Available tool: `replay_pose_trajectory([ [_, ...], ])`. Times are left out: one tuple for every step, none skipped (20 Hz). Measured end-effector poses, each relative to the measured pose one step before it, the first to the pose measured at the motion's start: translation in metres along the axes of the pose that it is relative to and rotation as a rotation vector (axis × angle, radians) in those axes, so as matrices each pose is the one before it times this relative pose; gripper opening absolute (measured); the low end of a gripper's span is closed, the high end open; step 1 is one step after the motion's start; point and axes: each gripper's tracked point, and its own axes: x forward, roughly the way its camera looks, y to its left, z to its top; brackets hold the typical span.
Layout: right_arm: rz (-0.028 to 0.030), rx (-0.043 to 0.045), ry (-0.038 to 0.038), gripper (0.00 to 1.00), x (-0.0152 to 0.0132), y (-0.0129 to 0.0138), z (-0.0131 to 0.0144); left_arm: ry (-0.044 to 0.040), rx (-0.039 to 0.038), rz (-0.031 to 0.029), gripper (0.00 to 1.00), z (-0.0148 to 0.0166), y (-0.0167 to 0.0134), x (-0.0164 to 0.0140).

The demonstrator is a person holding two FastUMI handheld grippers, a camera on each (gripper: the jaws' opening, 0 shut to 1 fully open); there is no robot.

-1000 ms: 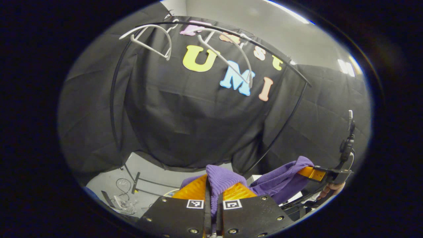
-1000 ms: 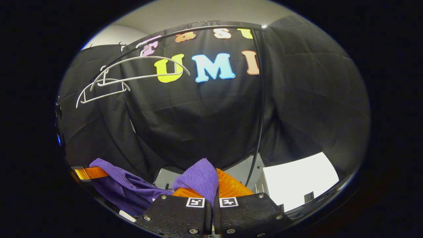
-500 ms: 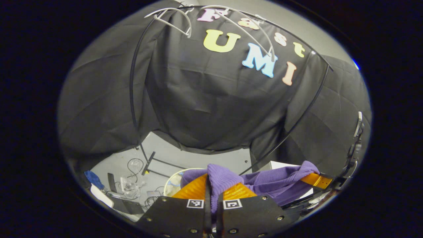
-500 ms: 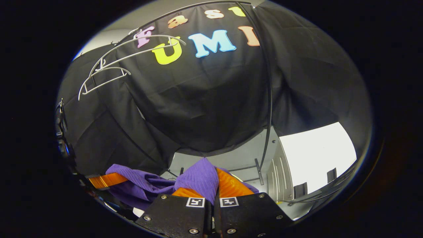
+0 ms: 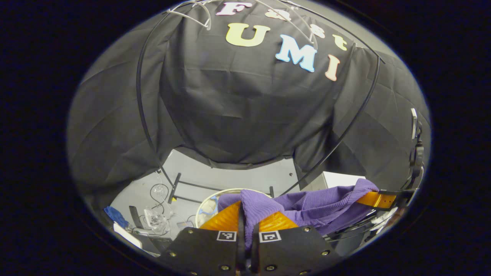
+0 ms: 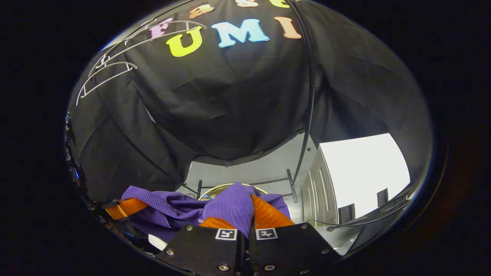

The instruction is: Grasp the clothes on the hanger with both hands and then place them into the laundry hamper below.

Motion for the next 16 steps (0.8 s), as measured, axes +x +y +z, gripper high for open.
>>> replay_pose_trajectory([
  [-0.00920, 0.00133, 0.01121, 0.04, 0.00111, 0.00215, -0.00362, 0.00849, 0.00966, -0.00447, 0.07, -0.00019, 0.00483, 0.00798],
  [-0.00664, 0.00436, 0.01248, 0.04, 0.00152, 0.00213, -0.00150, 0.00832, 0.00786, -0.00530, 0.06, -0.00123, 0.00645, 0.00511],
  [-0.00623, 0.00714, 0.01285, 0.04, 0.00289, 0.00402, -0.00407, 0.00849, 0.00603, -0.00508, 0.06, 0.00019, 0.00497, 0.00448],
  [-0.00676, 0.00649, 0.01006, 0.04, 0.00247, 0.00285, -0.00180, 0.00973, 0.00125, -0.00463, 0.06, -0.00444, 0.00224, -0.00019],
  [-0.00634, 0.00309, 0.01119, 0.05, 0.00194, 0.00082, -0.00284, 0.01086, -0.00010, -0.00563, 0.06, -0.00195, 0.00256, 0.00349],
  [-0.00554, -0.00300, 0.00972, 0.05, 0.00171, 0.00200, 0.00071, 0.00950, 0.00113, -0.00328, 0.11, -0.00321, 0.00332, 0.00224],
  [-0.00448, -0.00696, 0.00719, 0.05, 0.00087, 0.00269, -0.00338, 0.00827, -0.00030, -0.00385, 0.06, -0.00132, 0.00281, 0.00482],
  [-0.00469, -0.00810, 0.00635, 0.05, 0.00093, 0.00161, -0.00136, 0.00722, 0.00112, -0.00599, 0.07, -0.00257, 0.00204, 0.00259],
  [-0.00706, -0.00541, 0.00620, 0.05, 0.00036, 0.00151, -0.00358, 0.01186, 0.00321, -0.00369, 0.07, -0.00231, 0.00233, 0.00473],
  [-0.00673, -0.00214, 0.00789, 0.05, 0.00166, 0.00062, -0.00059, 0.01202, 0.00658, -0.00550, 0.07, -0.00186, 0.00101, 0.00280],
  [-0.00774, 0.00125, 0.00775, 0.05, 0.00128, 0.00036, 0.00040, 0.00649, 0.00713, -0.00261, 0.07, -0.00166, 0.00104, 0.00326],
  [-0.00508, 0.00437, 0.00747, 0.05, 0.00168, -0.00009, -0.00012, 0.00356, 0.00596, -0.00500, 0.07, 0.00000, 0.00079, 0.00068],
  [-0.00429, 0.00595, 0.00548, 0.05, -0.00242, -0.00058, -0.00658, 0.00229, 0.00231, -0.00825, 0.07, -0.00035, -0.00023, 0.00094],
  [-0.00184, 0.00326, 0.00365, 0.05, -0.00041, 0.00023, -0.00033, 0.00248, 0.00212, -0.00533, 0.07, -0.00151, -0.00011, -0.00101],
  [-0.00336, -0.00243, 0.00275, 0.05, 0.00034, -0.00058, -0.00054, 0.00266, 0.00227, -0.00407, 0.07, -0.00016, 0.00001, 0.00097],
  [-0.00304, -0.00596, 0.00476, 0.05, -0.00026, -0.00043, -0.00038, 0.00155, 0.00215, -0.00354, 0.07, -0.00111, 0.00045, 0.00125],
])
